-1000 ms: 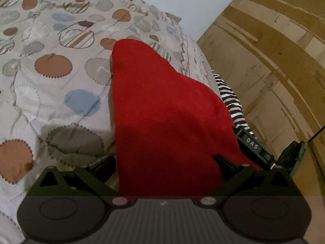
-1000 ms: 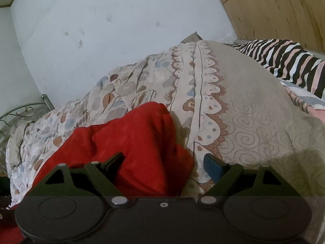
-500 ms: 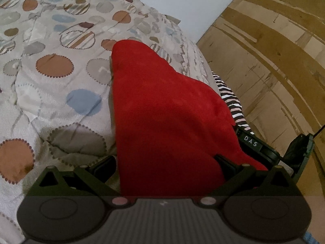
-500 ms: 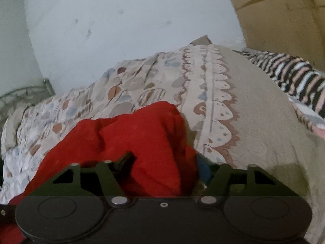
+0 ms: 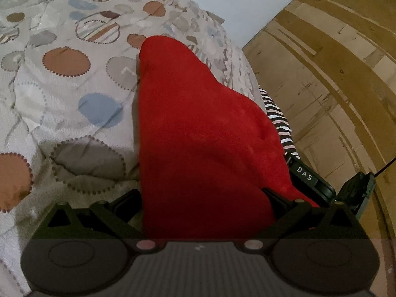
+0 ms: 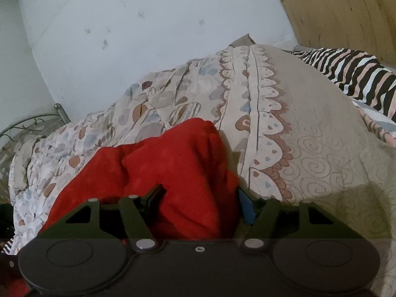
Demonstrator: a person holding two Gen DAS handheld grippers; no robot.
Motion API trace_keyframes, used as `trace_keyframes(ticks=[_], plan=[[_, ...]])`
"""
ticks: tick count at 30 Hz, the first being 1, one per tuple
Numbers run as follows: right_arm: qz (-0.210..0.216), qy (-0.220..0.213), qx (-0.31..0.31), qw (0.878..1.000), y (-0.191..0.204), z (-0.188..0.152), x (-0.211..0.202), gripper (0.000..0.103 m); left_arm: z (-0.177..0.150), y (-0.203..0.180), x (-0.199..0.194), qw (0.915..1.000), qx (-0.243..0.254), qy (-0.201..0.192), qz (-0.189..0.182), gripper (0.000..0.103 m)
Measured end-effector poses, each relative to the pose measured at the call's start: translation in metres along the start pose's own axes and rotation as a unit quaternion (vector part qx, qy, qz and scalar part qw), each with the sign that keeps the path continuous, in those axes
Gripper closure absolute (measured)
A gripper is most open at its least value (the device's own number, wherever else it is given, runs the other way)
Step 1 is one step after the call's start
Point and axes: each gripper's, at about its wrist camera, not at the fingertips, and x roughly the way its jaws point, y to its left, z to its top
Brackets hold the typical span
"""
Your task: Fold small clothes
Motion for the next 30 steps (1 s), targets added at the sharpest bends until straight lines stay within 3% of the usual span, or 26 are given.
trace_keyframes(ticks=[6, 9, 12, 16, 19, 24, 30], plan=[[-0.014, 0.006, -0.025, 1.0, 0.012, 0.003, -0.001, 0.047, 0.007, -0.002, 0.002, 0.9998, 0.007, 0.019, 0.005, 0.0], [-0.023, 0.016, -0.039, 0.999, 0.019, 0.009, -0.004, 0.054, 0.012, -0.005, -0.001, 0.9995, 0.021, 0.024, -0.001, 0.01], [-0.032, 0.005, -0.091, 0.995, 0.037, 0.011, -0.013, 0.062, 0.014, -0.011, -0.006, 0.9989, 0.037, 0.028, 0.003, 0.023], [-0.02, -0.032, -0.151, 0.988, 0.067, 0.013, -0.03, 0.065, 0.015, -0.021, -0.018, 0.9971, 0.075, 0.009, 0.012, 0.038], [-0.011, -0.055, -0.173, 0.983, 0.085, 0.019, -0.04, 0.067, 0.016, -0.03, -0.03, 0.9939, 0.109, -0.003, 0.016, 0.044], [0.011, -0.085, -0.164, 0.983, 0.105, 0.031, -0.048, 0.076, 0.021, -0.038, -0.056, 0.9821, 0.176, -0.045, 0.049, 0.046], [0.047, -0.079, -0.145, 0.985, 0.138, 0.031, -0.018, 0.078, 0.04, -0.016, -0.084, 0.9754, 0.185, -0.07, 0.098, 0.047]])
